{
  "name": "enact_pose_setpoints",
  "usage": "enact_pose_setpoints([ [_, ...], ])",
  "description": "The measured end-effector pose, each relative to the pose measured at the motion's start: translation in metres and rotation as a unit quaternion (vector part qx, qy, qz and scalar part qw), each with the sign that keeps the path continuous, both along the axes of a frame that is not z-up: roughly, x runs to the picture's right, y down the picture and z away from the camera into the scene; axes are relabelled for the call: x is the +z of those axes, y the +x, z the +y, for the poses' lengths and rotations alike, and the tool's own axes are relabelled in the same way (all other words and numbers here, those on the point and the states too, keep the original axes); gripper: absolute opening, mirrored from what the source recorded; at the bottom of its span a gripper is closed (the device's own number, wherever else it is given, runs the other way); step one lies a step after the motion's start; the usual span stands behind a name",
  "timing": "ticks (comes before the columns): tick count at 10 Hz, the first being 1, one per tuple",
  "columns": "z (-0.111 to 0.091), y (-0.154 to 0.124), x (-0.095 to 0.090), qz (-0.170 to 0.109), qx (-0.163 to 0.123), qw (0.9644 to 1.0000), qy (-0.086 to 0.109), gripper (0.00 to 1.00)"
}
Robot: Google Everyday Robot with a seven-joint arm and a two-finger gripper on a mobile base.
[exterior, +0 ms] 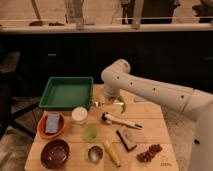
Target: Place fork in paper cup
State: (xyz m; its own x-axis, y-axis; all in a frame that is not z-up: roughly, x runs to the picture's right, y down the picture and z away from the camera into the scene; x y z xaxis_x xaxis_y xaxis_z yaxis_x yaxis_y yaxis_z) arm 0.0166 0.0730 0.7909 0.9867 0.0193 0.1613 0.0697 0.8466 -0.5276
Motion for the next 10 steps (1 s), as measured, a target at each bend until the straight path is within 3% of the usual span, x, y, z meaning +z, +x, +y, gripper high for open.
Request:
enact_pose_setpoints([
  [5, -0.008, -0.008, -0.001, -0.011, -0.012, 0.9998, 0.006, 0.00],
  [10, -0.029, -0.069, -0.004, -0.061, -0.076, 0.9951, 0.021, 0.00],
])
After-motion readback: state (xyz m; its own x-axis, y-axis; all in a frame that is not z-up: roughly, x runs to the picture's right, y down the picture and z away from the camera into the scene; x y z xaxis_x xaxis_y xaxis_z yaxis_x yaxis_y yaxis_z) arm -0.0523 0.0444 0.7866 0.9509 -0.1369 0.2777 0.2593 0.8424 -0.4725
